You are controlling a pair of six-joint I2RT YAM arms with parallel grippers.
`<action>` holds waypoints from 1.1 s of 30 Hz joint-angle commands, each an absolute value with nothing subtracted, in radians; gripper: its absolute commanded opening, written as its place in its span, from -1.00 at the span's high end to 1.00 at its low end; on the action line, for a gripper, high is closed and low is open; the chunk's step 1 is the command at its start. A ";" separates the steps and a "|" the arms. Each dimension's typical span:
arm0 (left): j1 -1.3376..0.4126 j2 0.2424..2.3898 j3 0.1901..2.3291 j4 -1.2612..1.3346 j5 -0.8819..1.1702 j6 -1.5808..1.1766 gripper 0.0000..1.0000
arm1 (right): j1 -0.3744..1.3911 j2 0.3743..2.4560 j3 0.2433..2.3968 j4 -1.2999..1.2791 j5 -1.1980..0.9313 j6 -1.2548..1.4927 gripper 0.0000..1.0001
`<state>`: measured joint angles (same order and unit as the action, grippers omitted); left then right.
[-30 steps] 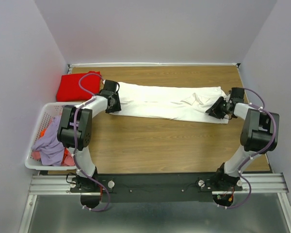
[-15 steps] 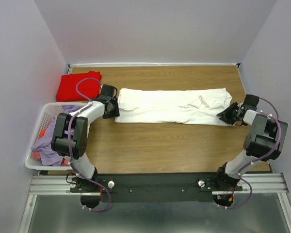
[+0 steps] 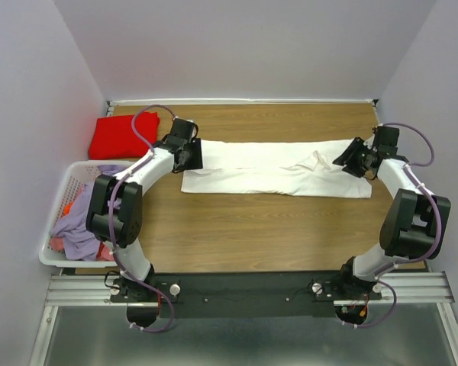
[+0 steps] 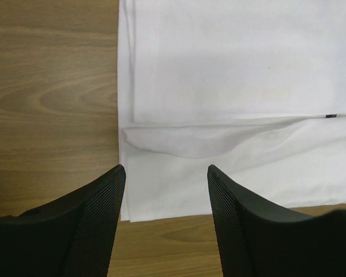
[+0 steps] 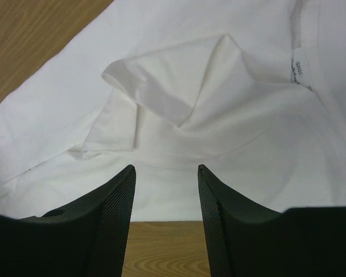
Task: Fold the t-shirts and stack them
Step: Fold the tshirt
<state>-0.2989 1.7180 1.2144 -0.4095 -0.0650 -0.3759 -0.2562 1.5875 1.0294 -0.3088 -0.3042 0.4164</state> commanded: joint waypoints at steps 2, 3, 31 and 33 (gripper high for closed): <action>-0.316 1.799 1.244 -0.468 -0.048 -0.393 -0.19 | -0.213 1.575 1.049 -0.379 -0.282 0.359 -0.10; -0.318 1.805 1.249 -0.469 -0.052 -0.393 -0.18 | -0.209 1.575 1.048 -0.379 -0.284 0.357 -0.10; -0.331 1.983 1.368 -0.437 -0.175 -0.403 -0.02 | -0.187 1.529 0.994 -0.383 -0.313 0.345 -0.10; -0.327 1.980 1.368 -0.440 -0.186 -0.406 -0.02 | -0.187 1.529 1.000 -0.382 -0.311 0.345 -0.10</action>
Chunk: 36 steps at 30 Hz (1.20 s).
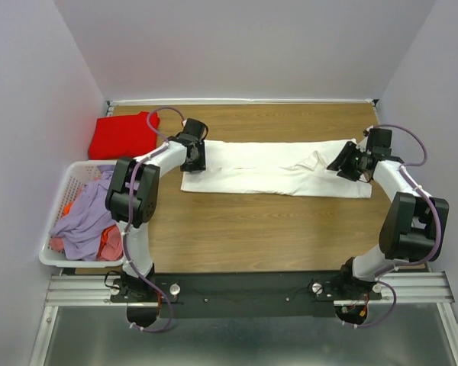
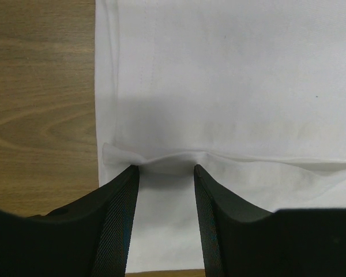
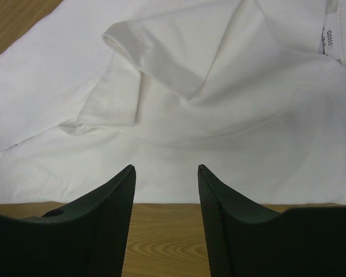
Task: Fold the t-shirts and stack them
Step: Fold the tshirt
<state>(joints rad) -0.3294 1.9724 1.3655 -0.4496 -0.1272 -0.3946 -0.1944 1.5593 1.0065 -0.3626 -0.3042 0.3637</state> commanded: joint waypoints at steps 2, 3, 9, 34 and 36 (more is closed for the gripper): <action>-0.319 1.970 1.364 -0.443 -0.186 -0.411 -0.02 | -0.187 1.528 1.003 -0.382 -0.308 0.344 -0.10; -0.318 1.967 1.359 -0.443 -0.186 -0.413 -0.02 | -0.187 1.529 1.006 -0.383 -0.305 0.342 -0.10; -0.313 1.931 1.304 -0.425 -0.175 -0.416 -0.03 | -0.187 1.569 1.051 -0.385 -0.265 0.348 -0.10; -0.316 1.678 1.184 -0.334 -0.106 -0.397 -0.43 | -0.164 1.827 1.163 -0.299 -0.339 0.407 0.02; -0.327 1.663 1.169 -0.310 -0.101 -0.382 -0.43 | -0.147 1.818 1.177 -0.304 -0.312 0.359 0.03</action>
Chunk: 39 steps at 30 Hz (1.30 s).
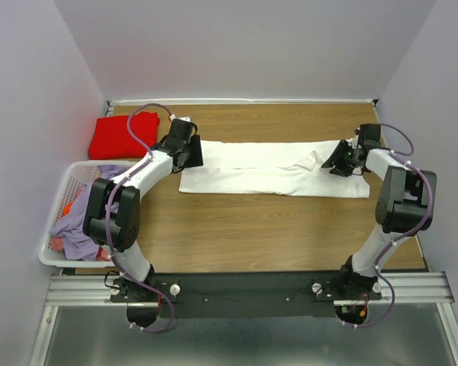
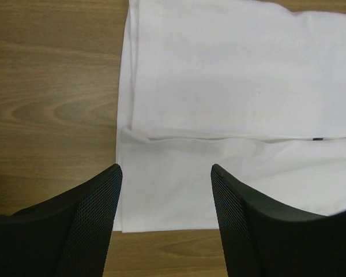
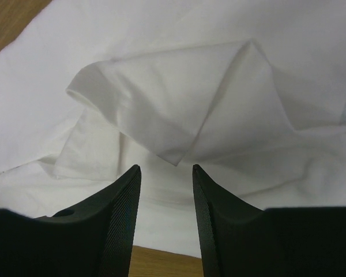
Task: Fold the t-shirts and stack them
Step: Fold the tshirt
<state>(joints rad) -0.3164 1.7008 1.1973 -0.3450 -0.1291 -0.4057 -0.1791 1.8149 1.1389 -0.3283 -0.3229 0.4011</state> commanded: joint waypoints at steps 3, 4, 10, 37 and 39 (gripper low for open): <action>-0.353 1.661 1.173 -0.296 -0.121 -0.357 -0.43 | -0.100 1.799 1.206 -0.328 -0.236 0.289 0.06; -0.357 1.661 1.175 -0.295 -0.121 -0.354 -0.43 | -0.075 1.792 1.212 -0.336 -0.209 0.279 0.07; -0.377 1.684 1.189 -0.278 -0.098 -0.351 -0.43 | -0.003 1.784 1.212 -0.341 -0.196 0.279 0.08; -0.417 1.704 1.183 -0.275 -0.089 -0.337 -0.43 | 0.086 1.855 1.189 -0.341 -0.114 0.181 0.08; -0.419 1.707 1.183 -0.276 -0.089 -0.336 -0.43 | 0.086 1.859 1.193 -0.339 -0.104 0.189 0.08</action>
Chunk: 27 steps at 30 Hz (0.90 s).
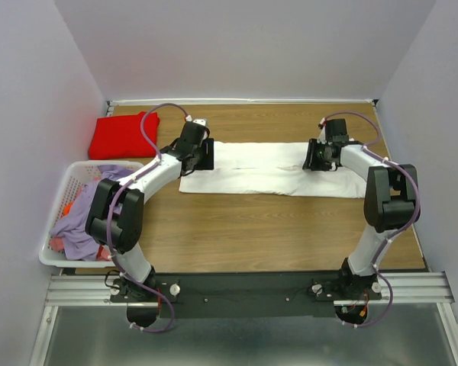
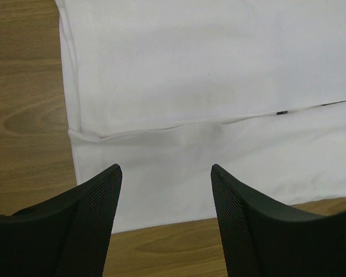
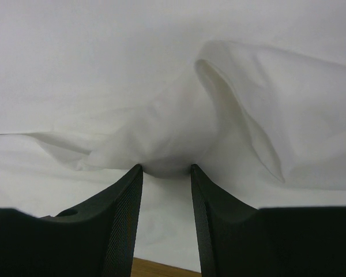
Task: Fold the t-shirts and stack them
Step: Fold the tshirt
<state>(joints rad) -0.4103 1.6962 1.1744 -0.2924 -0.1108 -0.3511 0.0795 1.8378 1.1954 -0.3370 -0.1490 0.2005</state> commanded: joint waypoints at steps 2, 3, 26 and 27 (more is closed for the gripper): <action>-0.420 1.709 1.181 -0.276 -0.089 -0.336 -0.43 | 0.086 1.868 1.196 -0.337 -0.094 0.193 0.08; -0.420 1.709 1.180 -0.276 -0.090 -0.336 -0.43 | 0.086 1.870 1.198 -0.336 -0.094 0.193 0.09; -0.431 1.744 1.212 -0.290 -0.091 -0.336 -0.43 | 0.087 1.735 1.111 -0.385 -0.215 0.402 0.95; -0.433 1.747 1.213 -0.293 -0.091 -0.336 -0.43 | 0.090 1.736 1.106 -0.387 -0.215 0.416 0.94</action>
